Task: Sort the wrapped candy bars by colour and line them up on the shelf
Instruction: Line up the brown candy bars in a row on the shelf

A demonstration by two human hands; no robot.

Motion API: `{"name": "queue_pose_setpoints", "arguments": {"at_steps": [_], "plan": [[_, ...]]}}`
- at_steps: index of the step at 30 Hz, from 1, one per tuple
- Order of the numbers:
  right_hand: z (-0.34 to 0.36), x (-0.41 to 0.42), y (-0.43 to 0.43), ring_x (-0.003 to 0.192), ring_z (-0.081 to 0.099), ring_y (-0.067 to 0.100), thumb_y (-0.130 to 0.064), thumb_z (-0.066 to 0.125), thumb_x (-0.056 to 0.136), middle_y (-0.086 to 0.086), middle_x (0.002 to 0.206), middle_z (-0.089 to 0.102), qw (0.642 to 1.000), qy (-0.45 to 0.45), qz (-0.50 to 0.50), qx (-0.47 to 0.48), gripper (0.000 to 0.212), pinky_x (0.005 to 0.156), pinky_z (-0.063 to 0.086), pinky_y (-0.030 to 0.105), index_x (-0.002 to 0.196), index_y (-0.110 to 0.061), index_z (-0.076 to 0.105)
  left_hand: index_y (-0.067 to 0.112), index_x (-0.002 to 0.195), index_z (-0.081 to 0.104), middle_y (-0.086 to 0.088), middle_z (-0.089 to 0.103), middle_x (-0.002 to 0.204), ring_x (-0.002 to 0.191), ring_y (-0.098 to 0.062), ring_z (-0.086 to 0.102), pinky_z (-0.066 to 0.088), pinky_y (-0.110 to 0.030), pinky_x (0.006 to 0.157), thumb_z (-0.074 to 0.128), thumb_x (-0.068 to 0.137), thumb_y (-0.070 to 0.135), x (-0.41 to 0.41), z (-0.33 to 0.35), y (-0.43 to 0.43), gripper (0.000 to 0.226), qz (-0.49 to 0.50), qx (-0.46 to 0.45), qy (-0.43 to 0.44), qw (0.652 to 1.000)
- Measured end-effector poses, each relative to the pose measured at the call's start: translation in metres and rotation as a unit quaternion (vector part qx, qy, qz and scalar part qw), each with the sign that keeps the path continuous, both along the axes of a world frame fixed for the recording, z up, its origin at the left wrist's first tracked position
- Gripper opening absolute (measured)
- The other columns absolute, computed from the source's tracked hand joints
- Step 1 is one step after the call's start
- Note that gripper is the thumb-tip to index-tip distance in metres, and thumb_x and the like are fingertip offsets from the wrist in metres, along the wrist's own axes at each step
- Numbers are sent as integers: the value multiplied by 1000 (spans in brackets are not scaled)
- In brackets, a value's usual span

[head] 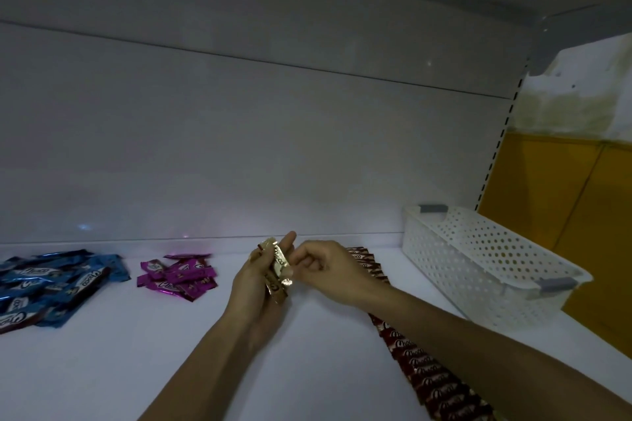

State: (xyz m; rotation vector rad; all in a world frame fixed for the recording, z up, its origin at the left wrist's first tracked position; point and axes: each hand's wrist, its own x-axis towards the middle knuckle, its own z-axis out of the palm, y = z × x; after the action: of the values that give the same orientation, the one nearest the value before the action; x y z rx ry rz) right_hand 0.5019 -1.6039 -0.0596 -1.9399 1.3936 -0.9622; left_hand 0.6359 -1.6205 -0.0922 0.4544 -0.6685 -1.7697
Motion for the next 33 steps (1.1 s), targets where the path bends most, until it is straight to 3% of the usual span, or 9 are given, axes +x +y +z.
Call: {"name": "queue_pose_setpoints", "arguments": {"at_steps": [6, 10, 12, 15, 17, 19, 23, 26, 33], "plan": [[19, -9, 5, 53, 62, 8, -5, 57, 92, 2, 76, 68, 985, -149, -29, 80, 10, 56, 50, 18, 84, -10, 60, 4, 108, 57, -13, 72, 104, 93, -18, 71, 55, -25, 70, 36, 103, 10, -1, 1, 4, 23, 69, -28, -88, 993], [20, -21, 9, 51, 63, 9, -6, 60, 90, 3, 75, 69, 991, -102, -67, 44, 8, 59, 54, 25, 83, -9, 63, 9, 101, 58, -6, 59, 79, 56, -12, 53, 50, -22, 51, 42, 102, 15, -1, -1, 3, 17, 136, -13, -189, 972], [17, -27, 12, 60, 64, 10, -14, 62, 89, -3, 76, 70, 992, 23, -106, -70, 7, 69, 55, 34, 83, -14, 66, 7, 104, 61, -1, 49, 64, 42, -8, 38, 38, -19, 38, 45, 101, 29, -1, -3, 3, 28, 124, -20, -244, 962], [11, -39, 12, 65, 61, 11, -22, 64, 87, -7, 75, 69, 838, 365, -96, -394, 12, 71, 48, 31, 79, -17, 70, 8, 94, 69, -1, 69, 69, 40, -8, 37, 35, -21, 37, 52, 94, 44, -1, -2, 7, 39, 72, -42, -272, 959], [10, -44, 13, 69, 60, 12, -23, 63, 86, -5, 80, 68, 761, 444, -48, -470, 14, 70, 46, 30, 75, -18, 70, 9, 88, 73, -11, 74, 84, 41, -7, 37, 37, -20, 38, 60, 92, 29, -2, -1, 11, 24, 57, -65, -286, 954], [9, -45, 14, 80, 61, 10, -33, 63, 86, -6, 90, 68, 808, 411, -20, -422, 17, 78, 46, 30, 84, -18, 72, 10, 82, 74, -14, 72, 80, 40, -6, 37, 36, -20, 38, 60, 90, 11, -3, -3, 11, 17, 63, -85, -300, 948], [14, -46, 11, 88, 64, 7, -25, 70, 85, -5, 97, 70, 981, 128, -60, -134, 19, 83, 50, 27, 103, -19, 70, 6, 77, 72, 1, 66, 62, 39, -1, 41, 35, -19, 37, 60, 89, 4, -3, -2, 13, 17, 94, -129, -324, 932], [23, -51, -2, 74, 68, 9, -15, 73, 81, -3, 81, 72, 994, 72, -67, -54, 6, 72, 55, 25, 87, -16, 75, 9, 76, 71, 4, 68, 65, 43, 0, 43, 35, -20, 40, 61, 91, 8, -4, -3, 16, 18, 120, -175, -351, 912], [16, -59, -19, 88, 66, 9, -24, 73, 82, -7, 90, 73, 982, 164, -89, -13, 9, 95, 49, 36, 89, -19, 75, 27, 96, 60, 12, 66, 60, 43, -1, 45, 36, -21, 48, 43, 99, 11, -2, -12, 8, 23, 198, -207, -448, 847]]}}
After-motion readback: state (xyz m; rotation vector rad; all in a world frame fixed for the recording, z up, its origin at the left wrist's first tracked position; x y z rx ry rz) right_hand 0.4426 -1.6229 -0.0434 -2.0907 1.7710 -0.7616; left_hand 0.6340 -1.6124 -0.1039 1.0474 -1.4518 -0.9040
